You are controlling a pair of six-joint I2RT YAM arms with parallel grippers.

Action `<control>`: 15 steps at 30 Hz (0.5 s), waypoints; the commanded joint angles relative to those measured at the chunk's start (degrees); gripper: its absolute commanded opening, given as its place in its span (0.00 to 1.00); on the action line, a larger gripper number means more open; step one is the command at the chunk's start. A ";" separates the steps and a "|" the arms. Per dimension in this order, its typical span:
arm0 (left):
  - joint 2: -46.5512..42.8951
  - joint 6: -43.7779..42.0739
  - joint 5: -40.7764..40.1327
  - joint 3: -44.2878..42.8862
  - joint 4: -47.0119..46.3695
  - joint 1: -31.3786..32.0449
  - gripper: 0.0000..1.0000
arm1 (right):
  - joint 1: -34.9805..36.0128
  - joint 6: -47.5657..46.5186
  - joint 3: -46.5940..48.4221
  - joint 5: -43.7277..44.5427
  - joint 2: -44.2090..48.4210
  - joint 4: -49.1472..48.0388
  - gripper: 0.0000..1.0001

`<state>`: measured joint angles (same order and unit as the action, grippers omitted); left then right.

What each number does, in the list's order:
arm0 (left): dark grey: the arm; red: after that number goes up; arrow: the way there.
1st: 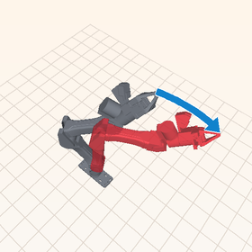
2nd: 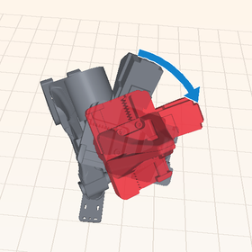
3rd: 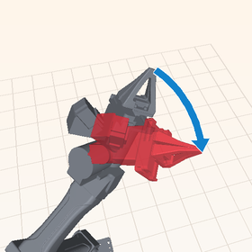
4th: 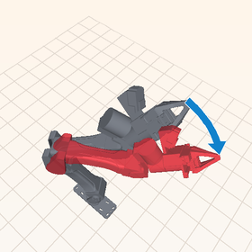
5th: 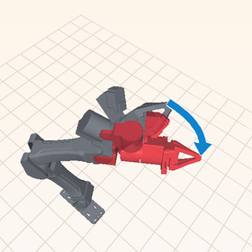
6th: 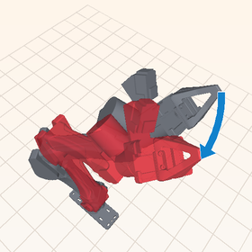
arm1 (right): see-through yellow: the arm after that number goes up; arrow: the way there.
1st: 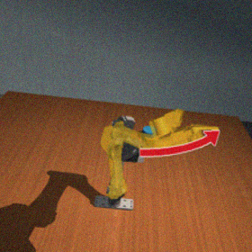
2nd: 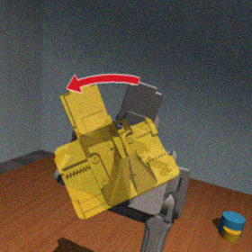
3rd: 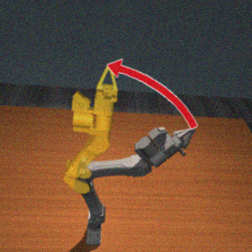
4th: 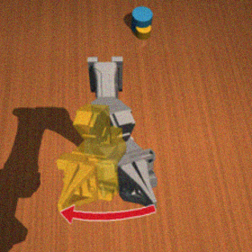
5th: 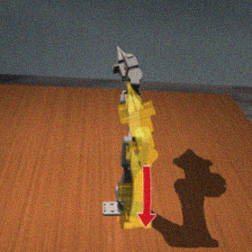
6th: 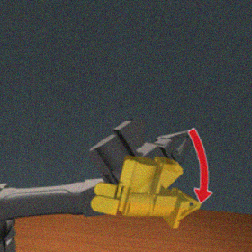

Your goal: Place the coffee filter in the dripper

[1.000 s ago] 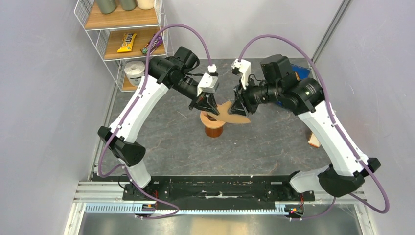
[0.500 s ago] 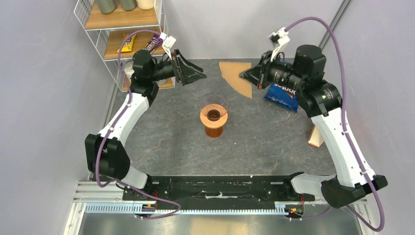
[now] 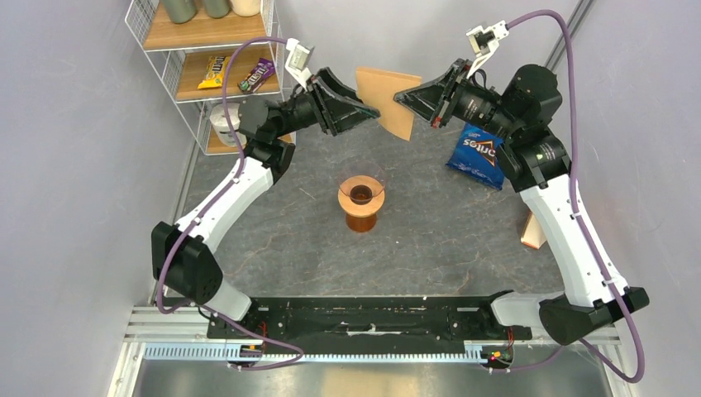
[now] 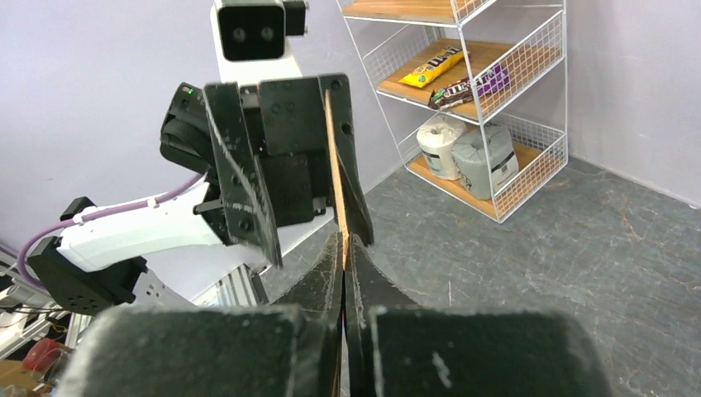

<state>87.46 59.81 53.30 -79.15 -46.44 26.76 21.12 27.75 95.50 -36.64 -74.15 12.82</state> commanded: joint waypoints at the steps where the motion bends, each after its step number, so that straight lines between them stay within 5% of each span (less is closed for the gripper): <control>1: 0.87 2.15 -4.80 -4.91 -1.64 -0.35 0.42 | -0.12 -1.46 -2.19 1.39 2.01 -2.68 0.00; 3: 0.83 1.28 -4.99 -5.84 -0.01 -0.27 0.07 | -0.12 -4.48 -4.89 5.73 3.63 -2.83 0.00; 4: 0.88 0.59 -5.12 -6.40 1.68 0.03 0.02 | -0.12 -5.30 -5.80 6.04 4.12 -3.51 0.00; 15: 2.67 1.39 -2.75 -5.60 6.32 2.57 0.02 | 0.72 -6.26 -4.82 3.19 3.37 -4.08 0.00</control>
<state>90.02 60.82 49.80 -85.14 -41.74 28.84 21.63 23.24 89.36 -34.24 -71.59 11.66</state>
